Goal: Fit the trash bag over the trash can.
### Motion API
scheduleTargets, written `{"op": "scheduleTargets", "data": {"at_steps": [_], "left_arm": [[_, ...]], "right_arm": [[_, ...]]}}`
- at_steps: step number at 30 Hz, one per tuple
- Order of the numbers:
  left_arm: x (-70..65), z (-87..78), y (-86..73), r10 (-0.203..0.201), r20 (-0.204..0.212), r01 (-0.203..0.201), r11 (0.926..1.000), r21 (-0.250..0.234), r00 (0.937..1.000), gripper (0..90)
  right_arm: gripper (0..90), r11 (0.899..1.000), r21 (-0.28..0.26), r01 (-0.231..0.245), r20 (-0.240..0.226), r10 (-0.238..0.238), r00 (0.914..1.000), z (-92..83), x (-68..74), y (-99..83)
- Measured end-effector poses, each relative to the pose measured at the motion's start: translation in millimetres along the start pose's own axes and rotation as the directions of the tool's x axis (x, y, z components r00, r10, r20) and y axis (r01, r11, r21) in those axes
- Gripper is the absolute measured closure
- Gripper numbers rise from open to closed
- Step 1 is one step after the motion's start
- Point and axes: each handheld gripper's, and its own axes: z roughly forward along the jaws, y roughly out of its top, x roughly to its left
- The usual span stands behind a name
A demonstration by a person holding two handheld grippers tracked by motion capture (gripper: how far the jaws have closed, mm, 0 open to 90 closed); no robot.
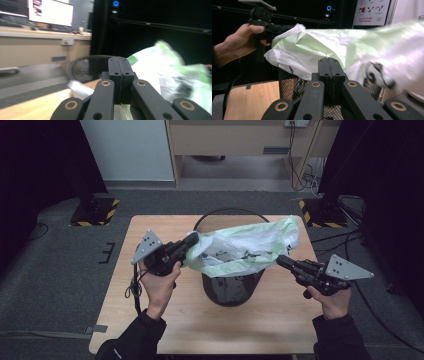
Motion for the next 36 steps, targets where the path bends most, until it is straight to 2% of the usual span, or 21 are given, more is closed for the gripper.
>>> {"op": "scheduleTargets", "data": {"at_steps": [1,3,7,10,11,12,14,16,18,19,23,25,27,29,31,34,36], "left_arm": [[7.2,2.9,3.7,-0.006,-0.015,0.006,1.0000,-0.004,0.9999,90.0],[18.1,8.4,7.9,0.013,-0.061,-0.012,0.9998,0.016,0.9980,90.0],[36.1,26.2,6.5,0.035,-0.116,-0.028,0.9979,0.058,0.9926,90.0],[47.5,39.3,2.1,0.032,-0.119,-0.026,0.9982,0.055,0.9924,90.0],[50.0,43.2,0.7,0.019,-0.116,-0.013,0.9985,0.054,0.9931,90.0],[51.3,47.8,-1.3,0.006,-0.114,0.000,0.9985,0.055,0.9935,90.0],[52.6,55.3,-3.6,0.021,-0.127,-0.012,0.9975,0.069,0.9916,90.0],[54.4,62.6,-6.7,0.011,-0.136,0.000,0.9969,0.078,0.9907,89.9],[55.9,67.2,-8.5,0.017,-0.149,-0.004,0.9964,0.085,0.9887,89.9],[57.0,68.8,-9.4,0.010,-0.143,0.003,0.9963,0.086,0.9897,89.9],[56.8,67.0,-10.7,0.003,-0.127,0.007,0.9969,0.079,0.9918,89.9],[54.7,62.5,-9.4,0.007,-0.121,0.001,0.9977,0.068,0.9927,89.9],[53.1,58.8,-7.9,0.009,-0.116,-0.003,0.9985,0.055,0.9933,90.0],[51.1,55.2,-5.8,0.011,-0.108,-0.007,0.9992,0.040,0.9941,90.0],[48.5,51.9,-3.3,0.023,-0.107,-0.021,0.9994,0.027,0.9940,90.0],[44.2,49.4,-0.7,0.039,-0.104,-0.037,0.9991,0.023,0.9938,90.0],[42.7,49.6,0.7,0.047,-0.111,-0.045,0.9988,0.020,0.9927,89.9]], "right_arm": [[90.0,1.000,-0.001,-0.007,0.000,0.007,1.0000,-0.8,-1.0,-0.1],[90.0,1.000,0.004,-0.009,0.000,0.009,1.0000,-1.7,-4.1,-1.6],[90.0,0.999,0.017,-0.029,-0.011,0.030,0.9995,-2.8,-10.1,-5.9],[90.0,0.999,0.026,-0.037,0.005,0.037,0.9993,-6.2,-16.9,-9.5],[90.0,0.999,0.025,-0.041,0.013,0.040,0.9991,-7.2,-18.7,-10.4],[90.0,0.999,0.027,-0.047,0.018,0.047,0.9988,-8.6,-20.8,-11.5],[90.0,0.998,0.038,-0.056,0.023,0.055,0.9982,-10.2,-24.3,-14.1],[90.0,0.996,0.059,-0.060,0.011,0.060,0.9981,-10.0,-26.8,-17.7],[90.0,0.995,0.085,-0.059,0.003,0.059,0.9982,-9.1,-27.4,-19.6],[90.0,0.993,0.104,-0.061,-0.002,0.062,0.9981,-9.1,-27.7,-20.4],[89.0,0.991,0.112,-0.077,0.012,0.076,0.9971,-10.7,-29.1,-19.6],[82.5,0.992,0.097,-0.078,0.024,0.076,0.9968,-11.9,-29.0,-16.3],[73.5,0.994,0.050,-0.096,0.029,0.095,0.9951,-13.7,-28.8,-9.4],[63.3,0.996,0.025,-0.089,0.041,0.088,0.9952,-15.4,-28.4,-2.0],[57.5,0.996,-0.016,-0.092,0.052,0.093,0.9943,-17.2,-27.8,9.0],[46.4,0.994,-0.067,-0.091,0.077,0.096,0.9924,-13.5,-28.2,24.2],[38.2,0.990,-0.095,-0.104,0.113,0.114,0.9870,-8.5,-28.5,31.5]]}}
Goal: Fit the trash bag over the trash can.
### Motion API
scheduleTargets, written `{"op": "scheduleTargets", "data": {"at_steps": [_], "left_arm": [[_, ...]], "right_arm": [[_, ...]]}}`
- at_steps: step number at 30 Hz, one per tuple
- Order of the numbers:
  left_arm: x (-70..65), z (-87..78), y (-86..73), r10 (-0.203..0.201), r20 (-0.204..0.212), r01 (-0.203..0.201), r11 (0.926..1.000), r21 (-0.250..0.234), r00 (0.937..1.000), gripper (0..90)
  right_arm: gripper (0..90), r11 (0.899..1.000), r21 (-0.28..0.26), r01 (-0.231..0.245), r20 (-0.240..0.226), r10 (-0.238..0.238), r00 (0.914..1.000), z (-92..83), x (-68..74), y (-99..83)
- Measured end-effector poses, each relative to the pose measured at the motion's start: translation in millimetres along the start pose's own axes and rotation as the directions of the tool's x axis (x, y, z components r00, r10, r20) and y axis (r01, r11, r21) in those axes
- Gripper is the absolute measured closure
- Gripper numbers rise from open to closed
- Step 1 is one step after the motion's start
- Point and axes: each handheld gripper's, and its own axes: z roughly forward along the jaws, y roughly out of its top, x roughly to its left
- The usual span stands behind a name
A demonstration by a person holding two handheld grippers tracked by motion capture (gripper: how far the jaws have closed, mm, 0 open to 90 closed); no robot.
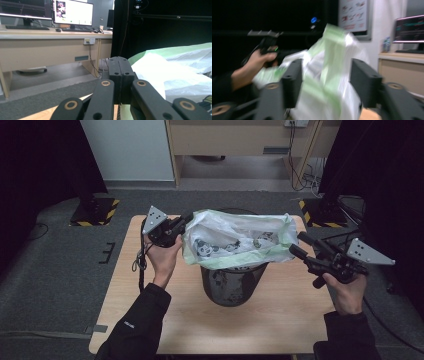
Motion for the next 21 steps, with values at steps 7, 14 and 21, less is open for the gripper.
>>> {"op": "scheduleTargets", "data": {"at_steps": [7,14,21], "left_arm": [[-7.8,5.3,3.9,0.050,0.001,-0.050,0.9988,0.000,0.9988,90.0],[1.6,9.2,2.8,0.083,-0.025,-0.083,0.9965,0.011,0.9962,90.0],[5.3,23.4,-8.4,0.127,-0.053,-0.123,0.9893,0.078,0.9904,90.0]], "right_arm": [[25.5,0.998,0.055,0.019,0.152,-0.027,0.9880,43.3,-1.5,9.6],[80.0,0.986,0.166,0.001,0.230,-0.040,0.9723,63.2,-23.2,-3.8],[89.0,0.965,0.261,-0.011,0.291,-0.067,0.9545,70.7,-49.6,-30.2]]}}
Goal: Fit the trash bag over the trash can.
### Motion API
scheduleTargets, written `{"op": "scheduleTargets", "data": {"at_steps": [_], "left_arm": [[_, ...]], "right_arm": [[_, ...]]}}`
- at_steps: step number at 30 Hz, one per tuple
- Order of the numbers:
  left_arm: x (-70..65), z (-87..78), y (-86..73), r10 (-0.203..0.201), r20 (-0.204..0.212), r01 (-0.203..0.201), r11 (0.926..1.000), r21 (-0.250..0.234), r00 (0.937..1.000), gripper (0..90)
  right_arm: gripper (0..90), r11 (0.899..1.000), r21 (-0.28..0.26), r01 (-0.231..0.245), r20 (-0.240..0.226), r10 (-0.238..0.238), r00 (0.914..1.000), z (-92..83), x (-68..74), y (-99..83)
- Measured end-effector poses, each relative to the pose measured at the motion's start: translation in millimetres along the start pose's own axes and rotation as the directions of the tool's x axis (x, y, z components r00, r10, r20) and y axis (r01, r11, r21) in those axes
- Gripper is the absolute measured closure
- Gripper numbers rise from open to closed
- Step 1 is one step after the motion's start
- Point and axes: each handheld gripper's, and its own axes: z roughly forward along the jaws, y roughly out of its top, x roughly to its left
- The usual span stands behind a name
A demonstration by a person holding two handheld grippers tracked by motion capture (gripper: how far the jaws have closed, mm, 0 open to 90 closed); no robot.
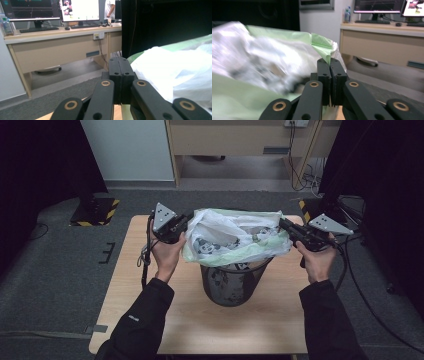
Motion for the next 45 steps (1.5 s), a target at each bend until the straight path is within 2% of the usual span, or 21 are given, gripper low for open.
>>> {"op": "scheduleTargets", "data": {"at_steps": [5,9,13,14,16,18,19,20,21,22,24,25,26,28,29,31,33,36,39,42,45], "left_arm": [[0.5,14.4,-7.3,-0.003,-0.012,0.003,0.9997,0.025,0.9999,90.0],[3.0,23.3,-17.0,-0.003,-0.015,0.004,0.9978,0.066,0.9999,90.0],[4.7,27.8,-27.6,-0.036,0.020,0.034,0.9937,0.107,0.9991,90.0],[4.8,28.2,-29.7,-0.053,0.026,0.049,0.9889,0.140,0.9982,90.0],[4.5,30.2,-33.5,-0.052,0.018,0.047,0.9776,0.205,0.9985,90.0],[5.5,33.4,-37.7,-0.105,0.042,0.091,0.9620,0.257,0.9935,90.0],[6.3,34.0,-39.0,-0.087,0.040,0.074,0.9654,0.250,0.9954,90.0],[6.5,33.6,-39.5,-0.095,0.035,0.083,0.9619,0.261,0.9949,90.0],[6.5,32.0,-40.1,-0.126,0.025,0.114,0.9526,0.282,0.9918,90.0],[7.5,30.7,-40.2,-0.119,0.017,0.110,0.9522,0.285,0.9927,90.0],[9.8,29.4,-40.4,-0.154,0.023,0.139,0.9373,0.320,0.9878,90.0],[11.3,27.7,-40.2,-0.162,0.026,0.145,0.9349,0.324,0.9865,90.0],[12.4,24.9,-39.4,-0.167,0.023,0.151,0.9361,0.318,0.9857,89.9],[14.4,18.4,-37.3,-0.178,0.010,0.169,0.9457,0.278,0.9839,85.4],[16.0,12.4,-34.8,-0.175,-0.017,0.174,0.9575,0.230,0.9845,76.6],[18.3,0.4,-30.3,-0.191,-0.022,0.192,0.9703,0.147,0.9813,73.1],[19.3,-13.2,-23.3,-0.181,-0.037,0.183,0.9809,0.065,0.9827,64.4],[14.8,-36.9,-11.8,-0.189,-0.012,0.189,0.9818,-0.015,0.9818,57.7],[2.1,-61.7,-3.4,-0.198,0.045,0.201,0.9780,-0.057,0.9791,53.2],[-15.3,-81.4,-2.8,-0.177,0.088,0.182,0.9819,-0.052,0.9803,49.3],[-32.2,-91.8,-10.2,-0.190,0.134,0.197,0.9793,-0.046,0.9727,46.9]], "right_arm": [[88.6,1.000,-0.002,-0.024,-0.021,0.024,0.9995,21.6,-7.3,-12.6],[88.4,0.999,0.023,-0.028,-0.034,0.029,0.9990,39.3,-9.5,-22.7],[88.6,0.998,0.054,-0.030,-0.055,0.033,0.9980,51.4,-8.1,-34.9],[88.7,0.998,0.063,-0.030,-0.060,0.033,0.9976,53.2,-7.2,-37.7],[88.8,0.996,0.086,-0.030,-0.069,0.036,0.9970,55.0,-5.3,-42.2],[88.9,0.993,0.115,-0.016,-0.077,0.025,0.9967,54.3,-5.2,-44.4],[88.8,0.991,0.129,-0.021,-0.075,0.031,0.9967,53.3,-5.1,-44.6],[88.9,0.990,0.141,-0.017,-0.069,0.027,0.9972,50.8,-6.0,-44.2],[88.9,0.988,0.153,-0.017,-0.070,0.028,0.9972,49.3,-6.7,-44.0],[88.9,0.985,0.173,-0.007,-0.072,0.020,0.9972,46.7,-7.9,-43.8],[88.7,0.977,0.213,0.002,-0.086,0.017,0.9961,39.7,-11.7,-43.4],[88.5,0.976,0.218,-0.001,-0.090,0.021,0.9957,37.4,-12.8,-43.4],[88.1,0.972,0.233,-0.005,-0.100,0.029,0.9946,34.0,-14.2,-43.4],[84.5,0.971,0.238,-0.026,-0.114,0.054,0.9920,26.0,-15.9,-42.6],[78.7,0.973,0.227,-0.041,-0.109,0.067,0.9918,23.9,-15.6,-42.3],[69.0,0.980,0.188,-0.065,-0.090,0.083,0.9924,17.1,-17.4,-40.3],[57.5,0.987,0.118,-0.108,-0.060,0.116,0.9914,7.7,-21.1,-36.3],[49.6,0.988,0.001,-0.154,-0.039,0.154,0.9873,-6.3,-26.2,-27.2],[45.8,0.979,-0.091,-0.183,-0.065,0.177,0.9820,-21.3,-24.7,-15.4],[43.1,0.975,-0.117,-0.190,-0.133,0.174,0.9757,-31.5,-12.7,-6.2],[41.9,0.977,-0.123,-0.176,-0.199,0.149,0.9686,-33.8,3.2,-3.2]]}}
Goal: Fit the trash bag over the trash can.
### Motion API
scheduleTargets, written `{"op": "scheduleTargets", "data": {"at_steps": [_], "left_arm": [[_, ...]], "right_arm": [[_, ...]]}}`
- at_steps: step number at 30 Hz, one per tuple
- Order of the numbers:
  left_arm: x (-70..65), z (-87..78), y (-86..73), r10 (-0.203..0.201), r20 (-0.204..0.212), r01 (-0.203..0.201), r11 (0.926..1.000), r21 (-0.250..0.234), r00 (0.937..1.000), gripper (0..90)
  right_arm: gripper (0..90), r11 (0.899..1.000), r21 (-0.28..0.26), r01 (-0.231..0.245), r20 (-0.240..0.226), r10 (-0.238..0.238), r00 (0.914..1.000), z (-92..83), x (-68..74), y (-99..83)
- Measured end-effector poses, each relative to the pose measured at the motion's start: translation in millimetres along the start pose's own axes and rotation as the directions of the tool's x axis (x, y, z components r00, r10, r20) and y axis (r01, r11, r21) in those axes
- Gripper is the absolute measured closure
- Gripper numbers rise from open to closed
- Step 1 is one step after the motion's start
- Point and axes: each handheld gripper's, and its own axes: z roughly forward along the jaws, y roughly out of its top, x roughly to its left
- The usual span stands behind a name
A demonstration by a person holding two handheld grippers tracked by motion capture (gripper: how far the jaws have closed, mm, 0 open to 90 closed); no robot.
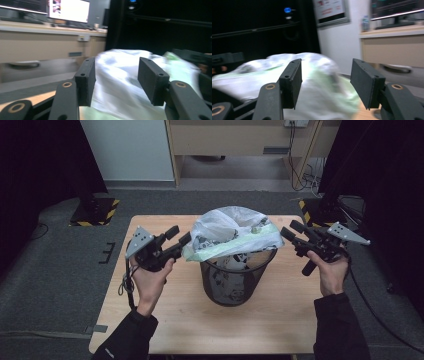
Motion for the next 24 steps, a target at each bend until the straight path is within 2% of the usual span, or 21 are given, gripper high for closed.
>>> {"op": "scheduleTargets", "data": {"at_steps": [2,4,5,6,10,13,15,17,19,20,22,24], "left_arm": [[-7.7,-2.1,-6.7,0.004,0.024,-0.005,0.9998,0.019,0.9997,45.8],[-14.8,-4.3,-15.0,-0.022,0.084,0.021,0.9996,0.017,0.9962,45.3],[-17.1,-5.5,-17.1,-0.030,0.104,0.029,0.9995,0.010,0.9941,45.4],[-19.2,-6.5,-18.2,-0.024,0.112,0.022,0.9996,0.020,0.9934,45.3],[-27.3,-6.5,-22.6,0.000,0.125,-0.005,0.9991,0.042,0.9922,43.8],[-30.0,-6.6,-23.1,0.021,0.123,-0.026,0.9991,0.033,0.9922,44.6],[-30.7,-7.0,-23.4,0.028,0.146,-0.032,0.9991,0.027,0.9889,54.7],[-30.4,-8.2,-23.5,0.036,0.146,-0.041,0.9986,0.033,0.9887,60.9],[-29.2,-8.8,-23.9,0.033,0.153,-0.039,0.9987,0.034,0.9876,72.5],[-29.4,-8.9,-24.3,0.032,0.158,-0.037,0.9988,0.031,0.9870,77.2],[-30.6,-10.0,-25.4,0.053,0.152,-0.059,0.9977,0.034,0.9869,86.1],[-31.9,-11.3,-25.9,0.069,0.153,-0.076,0.9963,0.041,0.9857,88.4]], "right_arm": [[41.9,1.000,0.018,0.003,-0.034,-0.003,0.9994,3.6,10.0,-1.8],[44.2,0.999,0.036,0.017,-0.037,-0.015,0.9992,6.9,14.0,-4.1],[48.8,0.999,0.041,0.020,-0.040,-0.018,0.9990,7.7,15.2,-5.5],[54.4,0.999,0.038,0.032,-0.039,-0.031,0.9988,7.6,16.2,-6.9],[63.4,0.998,0.042,0.043,-0.030,-0.041,0.9987,4.9,18.1,-9.7],[70.7,0.998,0.038,0.045,-0.024,-0.045,0.9987,1.1,18.8,-10.2],[77.6,0.998,0.034,0.049,-0.012,-0.049,0.9987,-0.9,19.3,-10.9],[83.3,0.998,0.031,0.052,-0.009,-0.052,0.9986,-2.5,20.2,-10.8],[88.0,0.998,0.028,0.056,-0.014,-0.055,0.9984,-3.8,21.4,-10.9],[89.4,0.998,0.028,0.053,-0.017,-0.052,0.9985,-4.5,22.6,-10.9],[90.0,0.998,0.019,0.054,-0.025,-0.054,0.9982,-5.8,24.7,-10.8],[90.0,0.999,0.014,0.052,-0.038,-0.051,0.9979,-9.8,27.9,-9.9]]}}
